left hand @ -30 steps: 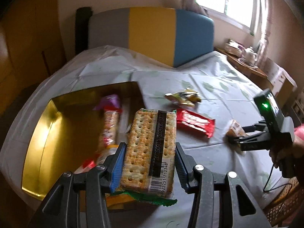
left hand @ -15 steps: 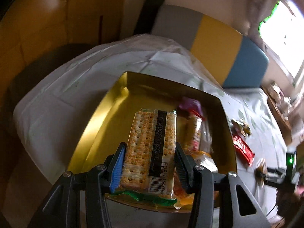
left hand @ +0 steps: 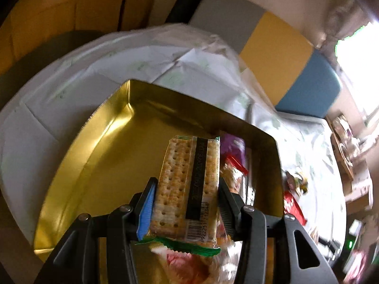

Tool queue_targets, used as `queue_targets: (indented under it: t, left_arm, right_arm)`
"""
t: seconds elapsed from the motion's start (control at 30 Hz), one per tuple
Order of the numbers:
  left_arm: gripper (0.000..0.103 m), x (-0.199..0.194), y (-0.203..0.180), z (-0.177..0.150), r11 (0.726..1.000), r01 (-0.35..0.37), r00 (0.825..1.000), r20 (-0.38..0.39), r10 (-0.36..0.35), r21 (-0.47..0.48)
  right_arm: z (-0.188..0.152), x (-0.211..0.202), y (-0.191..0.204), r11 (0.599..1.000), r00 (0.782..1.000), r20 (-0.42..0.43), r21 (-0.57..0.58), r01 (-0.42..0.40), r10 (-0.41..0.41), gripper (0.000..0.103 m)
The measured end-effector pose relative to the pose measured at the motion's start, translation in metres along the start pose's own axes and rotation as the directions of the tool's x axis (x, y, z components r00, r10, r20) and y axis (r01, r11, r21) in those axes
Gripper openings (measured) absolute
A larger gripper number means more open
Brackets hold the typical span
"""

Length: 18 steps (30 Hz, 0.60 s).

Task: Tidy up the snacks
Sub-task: 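Carry the cracker pack into the gold tray and release it with the left tool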

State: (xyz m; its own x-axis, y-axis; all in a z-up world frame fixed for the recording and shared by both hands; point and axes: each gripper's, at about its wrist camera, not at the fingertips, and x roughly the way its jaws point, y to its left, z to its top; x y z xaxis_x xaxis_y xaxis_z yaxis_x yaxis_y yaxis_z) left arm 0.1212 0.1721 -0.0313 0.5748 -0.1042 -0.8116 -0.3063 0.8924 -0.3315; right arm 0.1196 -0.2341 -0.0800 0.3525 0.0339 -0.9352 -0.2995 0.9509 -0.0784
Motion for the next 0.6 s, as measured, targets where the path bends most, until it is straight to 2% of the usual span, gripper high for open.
queue_targets:
  t: [0.07, 0.1, 0.37, 0.6]
  left_arm:
    - [0.049, 0.012, 0.000, 0.008, 1.000, 0.005, 1.000, -0.013, -0.005, -0.024]
    - [0.049, 0.019, -0.001, 0.012, 0.999, -0.017, 1.000, -0.019, 0.017, -0.034]
    - [0.050, 0.070, -0.011, 0.025, 0.999, -0.044, 0.992, -0.116, 0.043, -0.003]
    - [0.051, 0.053, -0.010, 0.015, 0.995, -0.089, 0.993, -0.070, 0.092, 0.039]
  right_arm:
    - [0.000, 0.000, -0.001, 1.000, 1.000, 0.000, -0.001, 0.000, 0.000, 0.062]
    - [0.000, 0.000, -0.001, 1.000, 1.000, 0.000, -0.002, 0.000, 0.000, 0.062]
    - [0.001, 0.000, -0.002, 1.000, 1.000, -0.002, -0.006, -0.001, 0.001, 0.062]
    - [0.002, 0.001, -0.001, 1.000, 1.000, -0.001, -0.011, 0.001, -0.001, 0.062]
